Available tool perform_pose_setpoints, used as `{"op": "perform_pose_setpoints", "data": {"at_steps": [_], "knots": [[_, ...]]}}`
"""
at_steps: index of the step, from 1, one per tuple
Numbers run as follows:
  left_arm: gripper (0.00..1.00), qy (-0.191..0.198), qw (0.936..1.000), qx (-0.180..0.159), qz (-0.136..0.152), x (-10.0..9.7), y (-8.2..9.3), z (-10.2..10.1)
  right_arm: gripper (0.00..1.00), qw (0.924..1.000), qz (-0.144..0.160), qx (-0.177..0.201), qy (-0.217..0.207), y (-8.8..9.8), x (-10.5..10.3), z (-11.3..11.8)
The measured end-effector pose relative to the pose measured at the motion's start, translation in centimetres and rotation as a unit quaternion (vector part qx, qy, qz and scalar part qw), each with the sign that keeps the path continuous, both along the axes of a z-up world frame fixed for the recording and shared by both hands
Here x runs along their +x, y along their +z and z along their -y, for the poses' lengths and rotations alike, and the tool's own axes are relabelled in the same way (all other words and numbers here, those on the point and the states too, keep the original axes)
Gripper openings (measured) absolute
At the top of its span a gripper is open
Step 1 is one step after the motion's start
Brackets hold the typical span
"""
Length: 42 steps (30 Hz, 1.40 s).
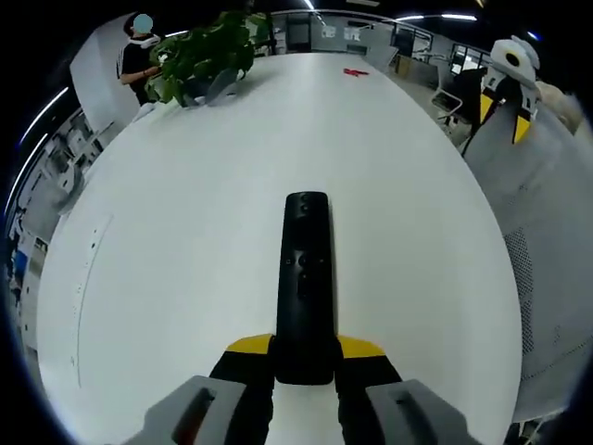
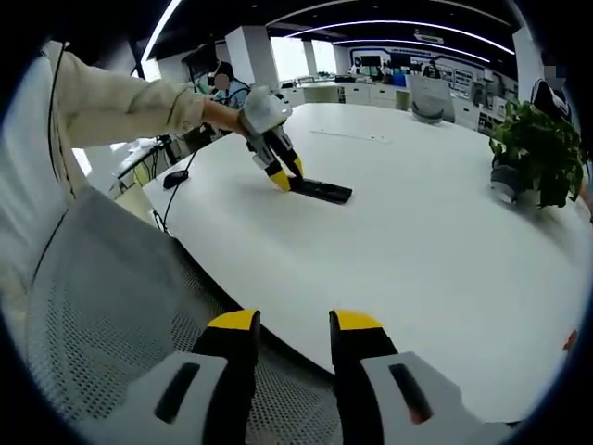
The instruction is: Press the specified remote control buttons in sequence, fully releasing each button before pressing the next.
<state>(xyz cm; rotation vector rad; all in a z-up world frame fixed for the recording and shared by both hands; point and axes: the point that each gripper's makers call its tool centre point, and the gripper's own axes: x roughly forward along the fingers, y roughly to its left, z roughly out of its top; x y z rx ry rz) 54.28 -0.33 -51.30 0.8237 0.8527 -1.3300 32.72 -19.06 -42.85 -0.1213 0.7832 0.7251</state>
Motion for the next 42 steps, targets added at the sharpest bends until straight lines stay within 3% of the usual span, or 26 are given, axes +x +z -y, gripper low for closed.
{"op": "perform_pose_setpoints", "data": {"at_steps": [22, 42], "knots": [[0.25, -0.022, 0.9998, -0.003, -0.001, -4.7, -0.3, 0.8, 0.27, 0.9999, 0.002, 0.000, 0.015, 0.0, -0.2, -0.3], [0.25, -0.005, 0.9998, -0.016, -0.011, -9.9, -0.5, 1.2, 0.27, 0.9998, -0.001, -0.004, 0.019, -0.1, -0.4, -0.3]]}}
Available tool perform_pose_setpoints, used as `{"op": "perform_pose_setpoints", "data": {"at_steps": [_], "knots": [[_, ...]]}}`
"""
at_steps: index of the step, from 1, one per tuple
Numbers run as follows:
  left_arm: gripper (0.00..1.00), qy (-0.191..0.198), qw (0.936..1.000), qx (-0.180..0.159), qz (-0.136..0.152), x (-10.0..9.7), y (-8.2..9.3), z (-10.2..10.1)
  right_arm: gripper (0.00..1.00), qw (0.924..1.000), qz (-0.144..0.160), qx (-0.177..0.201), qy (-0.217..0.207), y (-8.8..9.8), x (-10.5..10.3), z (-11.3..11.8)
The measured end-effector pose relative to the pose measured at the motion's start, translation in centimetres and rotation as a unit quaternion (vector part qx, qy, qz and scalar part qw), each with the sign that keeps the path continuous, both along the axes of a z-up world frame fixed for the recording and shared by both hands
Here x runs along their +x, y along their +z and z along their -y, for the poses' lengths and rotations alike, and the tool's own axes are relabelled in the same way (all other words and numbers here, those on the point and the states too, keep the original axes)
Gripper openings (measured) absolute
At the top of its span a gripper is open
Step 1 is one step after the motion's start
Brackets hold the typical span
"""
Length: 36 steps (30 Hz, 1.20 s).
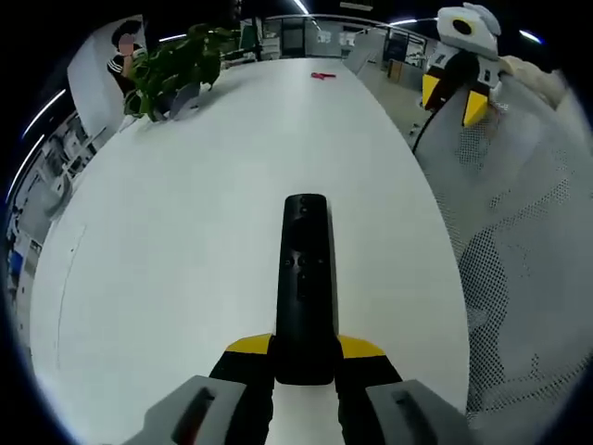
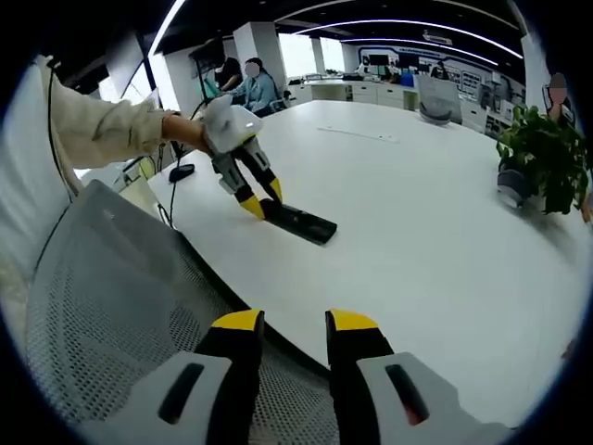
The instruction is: Press the specified remote control buttons in sequence, fully releasing each button before pressing the next.
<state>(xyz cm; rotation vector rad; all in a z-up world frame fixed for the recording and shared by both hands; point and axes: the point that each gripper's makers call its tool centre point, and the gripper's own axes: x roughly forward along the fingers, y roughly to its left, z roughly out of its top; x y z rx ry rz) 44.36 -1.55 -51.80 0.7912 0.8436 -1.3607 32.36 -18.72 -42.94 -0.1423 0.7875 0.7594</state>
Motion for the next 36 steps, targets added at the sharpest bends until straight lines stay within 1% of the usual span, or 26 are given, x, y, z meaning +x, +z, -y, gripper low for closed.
{"op": "perform_pose_setpoints", "data": {"at_steps": [9, 16, 21, 27, 30, 31, 32, 34, 36], "knots": [[0.25, 0.000, 1.0000, -0.002, 0.000, -1.9, 0.0, 0.0, 0.25, 1.0000, -0.002, 0.001, 0.006, 0.0, -0.1, -0.1], [0.25, -0.001, 0.9999, -0.013, 0.006, -3.4, 0.1, 0.1, 0.23, 0.9998, -0.007, 0.001, 0.017, -0.1, -0.3, -0.4], [0.25, 0.010, 0.9998, -0.015, 0.008, -4.4, 0.1, 0.3, 0.22, 0.9995, -0.016, -0.002, 0.026, -0.4, -0.6, -0.6], [0.25, -0.001, 0.9998, -0.014, 0.016, -6.2, 0.1, 0.8, 0.22, 0.9994, -0.023, -0.003, 0.026, -0.5, -0.7, -0.5], [0.25, -0.007, 0.9993, -0.020, 0.032, -6.6, 0.2, 0.9, 0.21, 0.9995, -0.016, 0.000, 0.027, -0.3, -0.6, -0.6], [0.25, -0.001, 0.9992, -0.024, 0.031, -6.7, 0.2, 0.8, 0.20, 0.9994, 0.007, 0.001, 0.034, 0.2, -0.2, -0.7], [0.25, 0.001, 0.9992, -0.029, 0.028, -6.8, 0.2, 0.8, 0.18, 0.9994, 0.016, 0.004, 0.031, 0.5, 0.0, -0.7], [0.25, 0.006, 0.9991, -0.040, 0.016, -7.2, 0.1, 0.7, 0.18, 0.9995, 0.014, 0.008, 0.028, 0.6, -0.1, -0.7], [0.25, 0.004, 0.9988, -0.044, 0.020, -7.4, 0.2, 0.6, 0.17, 0.9991, 0.024, 0.010, 0.035, 0.8, -0.1, -0.9]]}}
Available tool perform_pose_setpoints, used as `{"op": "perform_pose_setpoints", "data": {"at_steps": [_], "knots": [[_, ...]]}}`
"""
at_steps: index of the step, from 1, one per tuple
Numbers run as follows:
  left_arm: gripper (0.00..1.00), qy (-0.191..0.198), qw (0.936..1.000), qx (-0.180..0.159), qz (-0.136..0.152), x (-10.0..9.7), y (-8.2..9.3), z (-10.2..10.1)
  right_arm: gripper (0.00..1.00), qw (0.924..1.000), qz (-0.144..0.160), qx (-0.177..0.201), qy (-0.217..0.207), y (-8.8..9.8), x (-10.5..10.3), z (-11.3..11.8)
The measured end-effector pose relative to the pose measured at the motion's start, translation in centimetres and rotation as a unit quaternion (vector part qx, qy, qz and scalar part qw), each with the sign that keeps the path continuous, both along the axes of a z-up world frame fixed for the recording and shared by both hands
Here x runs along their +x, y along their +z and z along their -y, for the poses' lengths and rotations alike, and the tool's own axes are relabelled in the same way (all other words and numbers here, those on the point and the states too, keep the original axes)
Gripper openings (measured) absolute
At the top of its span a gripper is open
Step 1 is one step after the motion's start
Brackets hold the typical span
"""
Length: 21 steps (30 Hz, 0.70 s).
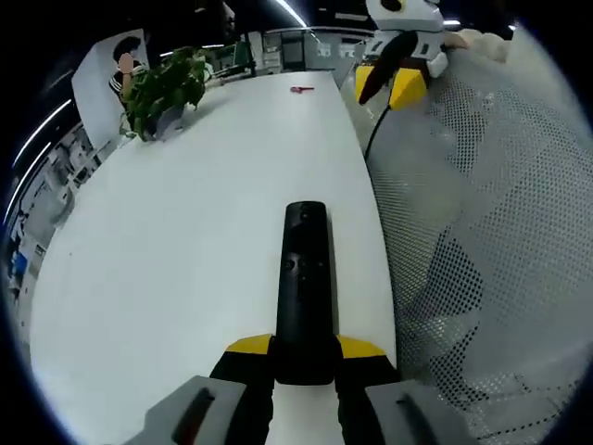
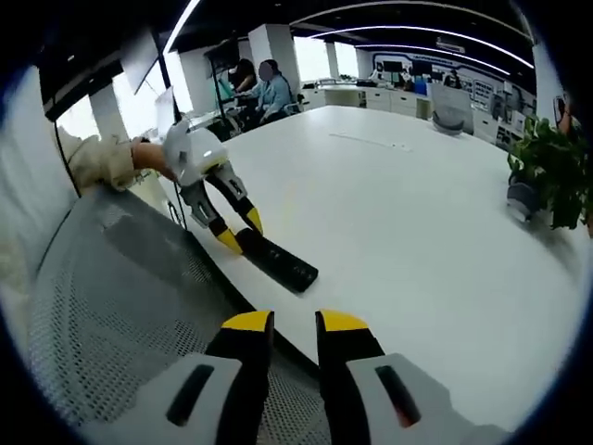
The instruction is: Press the specified remote control buttons in sequence, fully releasing each button before pressing the next.
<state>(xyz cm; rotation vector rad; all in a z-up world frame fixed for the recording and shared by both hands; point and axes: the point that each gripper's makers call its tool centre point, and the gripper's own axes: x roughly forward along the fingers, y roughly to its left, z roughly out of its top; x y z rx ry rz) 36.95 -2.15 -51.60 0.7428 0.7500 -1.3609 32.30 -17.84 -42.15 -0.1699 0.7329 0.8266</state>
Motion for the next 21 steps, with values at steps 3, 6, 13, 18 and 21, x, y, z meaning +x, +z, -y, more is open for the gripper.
{"op": "perform_pose_setpoints", "data": {"at_steps": [3, 6, 13, 18, 21], "knots": [[0.25, 0.002, 1.0000, -0.007, 0.000, 0.0, 0.0, 0.1, 0.16, 0.9999, 0.007, -0.007, 0.010, 0.0, -0.1, -0.1], [0.25, -0.004, 0.9997, -0.022, 0.000, -0.1, 0.0, 0.0, 0.18, 0.9993, 0.005, -0.021, 0.030, -0.1, -0.4, -0.3], [0.25, -0.007, 0.9995, -0.030, -0.002, -0.1, 0.0, 0.1, 0.18, 0.9957, -0.031, -0.059, 0.065, 0.4, 0.6, -0.2], [0.25, -0.007, 0.9995, -0.029, -0.002, -0.1, 0.0, 0.1, 0.09, 0.9924, -0.021, -0.084, 0.087, 1.0, 3.7, -1.6], [0.25, -0.008, 0.9995, -0.029, -0.002, -0.1, 0.0, 0.2, 0.01, 0.9890, -0.020, -0.102, 0.105, 0.0, 4.6, -2.6]]}}
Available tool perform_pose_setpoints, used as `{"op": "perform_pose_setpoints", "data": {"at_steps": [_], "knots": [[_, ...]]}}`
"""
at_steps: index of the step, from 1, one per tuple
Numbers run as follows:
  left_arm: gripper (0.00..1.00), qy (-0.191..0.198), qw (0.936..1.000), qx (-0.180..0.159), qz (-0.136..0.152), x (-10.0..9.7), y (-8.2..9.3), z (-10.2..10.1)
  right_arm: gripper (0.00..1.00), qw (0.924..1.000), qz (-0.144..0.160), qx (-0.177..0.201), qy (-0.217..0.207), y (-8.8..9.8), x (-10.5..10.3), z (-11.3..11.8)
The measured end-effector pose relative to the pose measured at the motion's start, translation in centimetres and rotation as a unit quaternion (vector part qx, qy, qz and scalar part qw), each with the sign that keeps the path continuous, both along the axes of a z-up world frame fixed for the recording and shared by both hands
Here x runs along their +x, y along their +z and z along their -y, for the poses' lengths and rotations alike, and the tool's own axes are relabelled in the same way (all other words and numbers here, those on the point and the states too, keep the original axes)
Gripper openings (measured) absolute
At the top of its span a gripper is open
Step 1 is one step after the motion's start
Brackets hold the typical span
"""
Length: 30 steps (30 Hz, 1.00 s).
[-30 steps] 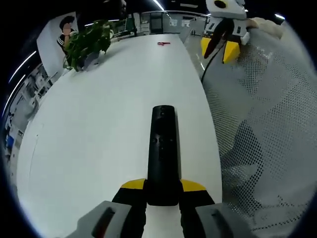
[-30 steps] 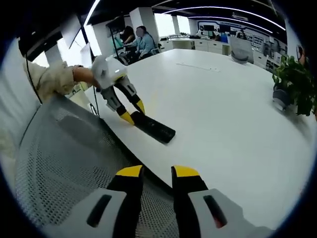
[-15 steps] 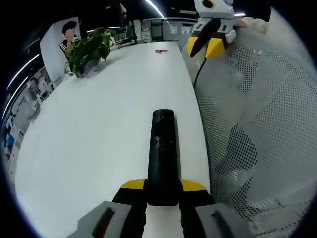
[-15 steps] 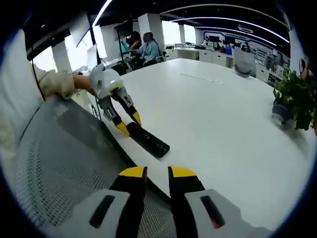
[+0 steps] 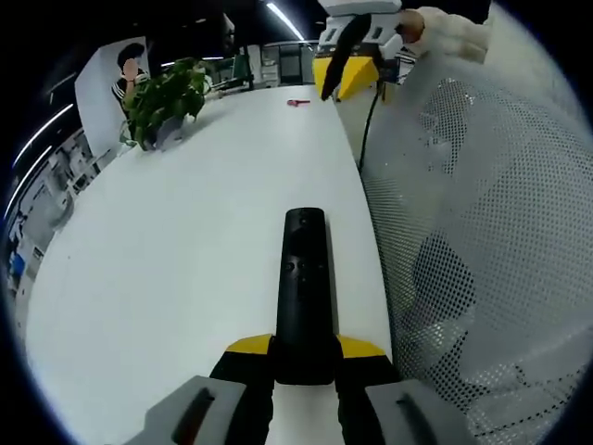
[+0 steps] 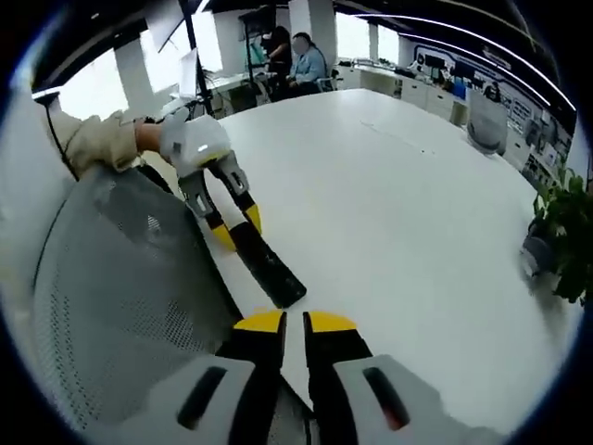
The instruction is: Press the specified remote control buttons in sequence, fully releasing each button before pressing the next.
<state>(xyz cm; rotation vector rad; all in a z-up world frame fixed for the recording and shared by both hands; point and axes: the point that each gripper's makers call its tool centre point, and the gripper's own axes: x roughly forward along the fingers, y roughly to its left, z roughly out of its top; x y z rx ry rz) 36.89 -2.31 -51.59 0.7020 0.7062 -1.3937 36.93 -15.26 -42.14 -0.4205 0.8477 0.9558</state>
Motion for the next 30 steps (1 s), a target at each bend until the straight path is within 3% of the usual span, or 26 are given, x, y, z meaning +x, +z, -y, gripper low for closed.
{"op": "perform_pose_setpoints", "data": {"at_steps": [6, 13, 30], "knots": [[0.25, -0.003, 1.0000, 0.002, 0.001, -0.1, 0.0, 0.0, 0.00, 0.9986, -0.024, -0.032, 0.036, -3.8, 0.9, -2.1], [0.25, -0.005, 1.0000, 0.003, 0.001, -0.1, 0.0, 0.0, 0.00, 0.9942, -0.043, -0.069, 0.071, -6.7, 0.6, -2.8], [0.25, -0.005, 1.0000, 0.003, -0.001, -0.1, -0.1, -0.2, 0.00, 0.9844, -0.037, -0.123, 0.120, -8.8, 0.8, -3.5]]}}
